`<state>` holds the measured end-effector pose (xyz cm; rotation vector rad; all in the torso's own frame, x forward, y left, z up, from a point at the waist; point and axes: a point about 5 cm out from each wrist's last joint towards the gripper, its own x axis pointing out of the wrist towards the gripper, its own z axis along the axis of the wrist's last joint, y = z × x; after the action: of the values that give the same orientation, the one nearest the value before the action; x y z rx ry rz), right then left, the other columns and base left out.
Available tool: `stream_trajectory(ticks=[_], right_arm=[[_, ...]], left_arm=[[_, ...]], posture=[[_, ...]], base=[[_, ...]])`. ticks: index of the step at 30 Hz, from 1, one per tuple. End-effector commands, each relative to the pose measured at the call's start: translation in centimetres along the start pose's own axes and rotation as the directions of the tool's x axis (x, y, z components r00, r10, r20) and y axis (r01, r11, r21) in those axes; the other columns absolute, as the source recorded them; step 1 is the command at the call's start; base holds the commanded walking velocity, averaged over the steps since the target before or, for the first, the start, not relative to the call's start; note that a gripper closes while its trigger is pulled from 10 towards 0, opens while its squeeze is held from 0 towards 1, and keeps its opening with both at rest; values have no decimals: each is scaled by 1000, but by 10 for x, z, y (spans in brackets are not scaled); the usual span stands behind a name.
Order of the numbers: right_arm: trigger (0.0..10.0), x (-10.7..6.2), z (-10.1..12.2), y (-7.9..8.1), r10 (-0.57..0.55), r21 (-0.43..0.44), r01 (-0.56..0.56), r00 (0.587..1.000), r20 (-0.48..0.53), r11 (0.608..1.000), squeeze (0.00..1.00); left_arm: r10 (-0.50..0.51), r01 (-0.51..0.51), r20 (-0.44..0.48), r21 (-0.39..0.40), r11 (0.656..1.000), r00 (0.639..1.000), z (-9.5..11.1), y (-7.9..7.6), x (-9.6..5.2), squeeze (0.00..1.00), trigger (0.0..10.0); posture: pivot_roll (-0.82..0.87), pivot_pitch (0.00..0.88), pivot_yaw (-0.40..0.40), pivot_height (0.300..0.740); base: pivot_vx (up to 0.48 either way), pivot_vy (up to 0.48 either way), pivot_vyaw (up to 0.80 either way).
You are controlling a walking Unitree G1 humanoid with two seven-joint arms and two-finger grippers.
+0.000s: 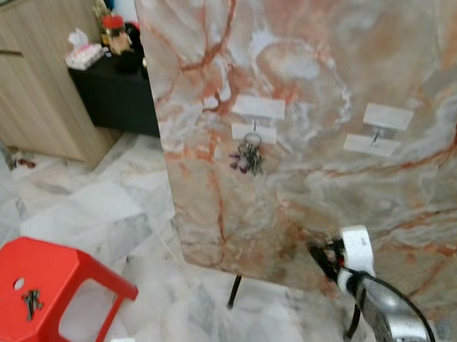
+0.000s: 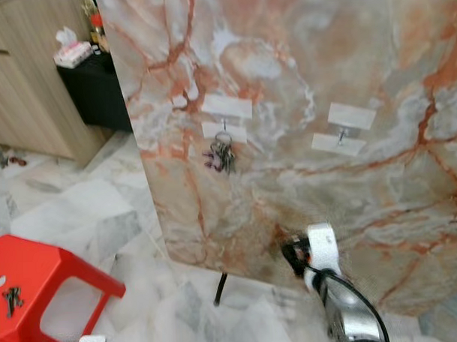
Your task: Hang keys on a hook
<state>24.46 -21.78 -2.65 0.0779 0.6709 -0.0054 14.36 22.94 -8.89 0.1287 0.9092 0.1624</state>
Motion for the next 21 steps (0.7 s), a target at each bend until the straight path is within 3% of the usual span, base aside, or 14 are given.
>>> stream_trajectory(ticks=[1, 4, 5, 6, 10, 13, 17, 21], right_arm=[[10000, -2, -13, -7, -59, 3, 59, 998, -36, 998, 0], [10000, -3, -31, -10, -104, 27, 107, 989, -104, 994, 0], [10000, -6, -47, -10, -141, 50, 152, 974, -179, 987, 0], [10000, -6, -47, -10, -141, 50, 152, 974, -179, 987, 0], [10000, -15, -86, 11, -96, 31, 112, 943, -319, 993, 0], [10000, -18, -97, 19, -70, -21, 67, 930, -362, 998, 0], [10000, -17, -99, 24, -86, 42, 109, 924, -372, 993, 0], [10000, -16, -97, 25, -90, 50, 117, 925, -370, 992, 0]], left_arm=[[-4, 5, -31, 14, 1000, 1000, -5, 0, -1, 0, 10000], [-5, 6, -49, 22, 1000, 999, -7, 1, -1, 0, 10000], [-1, 3, -52, 23, 1000, 999, -8, 3, -1, 0, 10000], [-1, 3, -52, 23, 1000, 999, -8, 3, -1, 0, 10000], [22, -17, -84, 55, 998, 996, -11, 8, -2, 0, 10000], [24, -20, -83, 47, 999, 996, -11, 9, -2, 0, 10000], [26, -21, -86, 58, 998, 996, -11, 10, -2, 0, 10000], [21, -17, -80, 42, 999, 997, -10, 8, -2, 0, 10000]], posture=[[70, 16, -57, 737], [66, 0, -61, 737], [62, 0, -62, 737], [62, 0, -62, 737], [66, 0, -70, 737], [68, 0, -71, 737], [73, 0, -68, 737], [66, 0, -64, 737]], base=[[0, 0, 0], [0, 0, 0], [0, 0, 0], [0, 0, 0], [0, 0, 0], [0, 0, 0], [0, 0, 0], [0, 0, 0]])
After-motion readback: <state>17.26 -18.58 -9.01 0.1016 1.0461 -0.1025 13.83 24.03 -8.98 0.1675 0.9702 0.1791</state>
